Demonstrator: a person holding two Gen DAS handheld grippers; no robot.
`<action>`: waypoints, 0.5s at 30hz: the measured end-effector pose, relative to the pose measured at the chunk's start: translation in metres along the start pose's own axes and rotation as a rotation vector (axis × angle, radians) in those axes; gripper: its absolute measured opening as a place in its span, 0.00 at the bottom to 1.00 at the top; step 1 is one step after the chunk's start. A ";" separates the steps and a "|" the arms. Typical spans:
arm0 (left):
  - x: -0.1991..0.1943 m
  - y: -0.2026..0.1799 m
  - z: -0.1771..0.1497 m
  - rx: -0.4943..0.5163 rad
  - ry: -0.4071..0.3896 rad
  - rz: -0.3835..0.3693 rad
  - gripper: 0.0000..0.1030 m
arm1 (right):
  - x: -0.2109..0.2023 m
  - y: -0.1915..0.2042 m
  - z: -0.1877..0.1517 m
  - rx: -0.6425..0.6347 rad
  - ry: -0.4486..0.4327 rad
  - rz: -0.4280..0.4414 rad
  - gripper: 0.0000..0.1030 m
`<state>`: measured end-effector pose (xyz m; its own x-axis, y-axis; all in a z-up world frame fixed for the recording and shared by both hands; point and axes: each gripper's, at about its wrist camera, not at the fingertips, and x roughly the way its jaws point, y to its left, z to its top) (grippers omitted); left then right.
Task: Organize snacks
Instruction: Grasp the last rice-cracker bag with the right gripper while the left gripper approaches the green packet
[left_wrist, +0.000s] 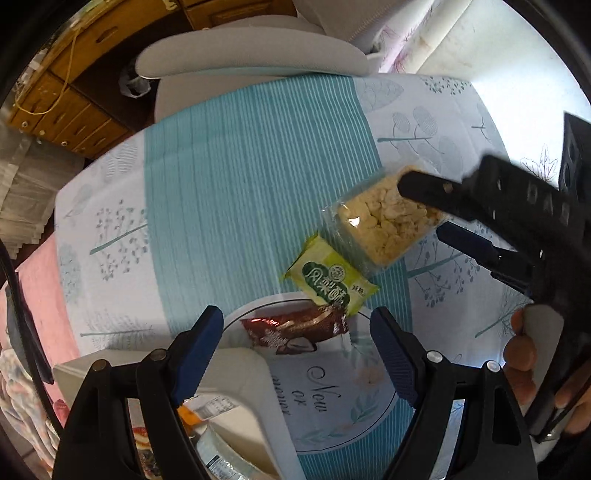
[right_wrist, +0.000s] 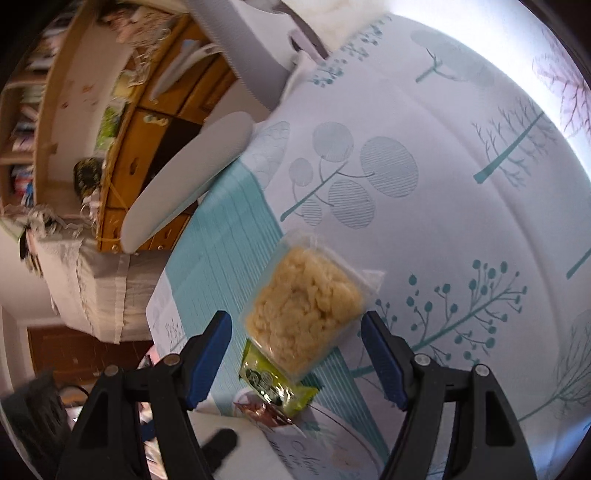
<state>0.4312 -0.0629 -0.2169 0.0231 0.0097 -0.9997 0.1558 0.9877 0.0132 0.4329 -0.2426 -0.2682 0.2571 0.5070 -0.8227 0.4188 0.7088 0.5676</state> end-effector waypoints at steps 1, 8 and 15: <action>0.004 -0.001 0.002 0.004 0.006 0.001 0.78 | 0.002 0.000 0.003 0.032 0.013 0.001 0.71; 0.024 -0.016 0.011 0.035 0.031 0.012 0.78 | 0.015 0.005 0.020 0.131 0.066 -0.057 0.71; 0.043 -0.022 0.021 0.020 0.063 0.006 0.78 | 0.021 0.003 0.027 0.183 0.104 -0.105 0.69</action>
<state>0.4497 -0.0874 -0.2595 -0.0379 0.0258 -0.9989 0.1760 0.9842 0.0187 0.4632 -0.2437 -0.2845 0.1169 0.4892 -0.8643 0.5923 0.6642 0.4561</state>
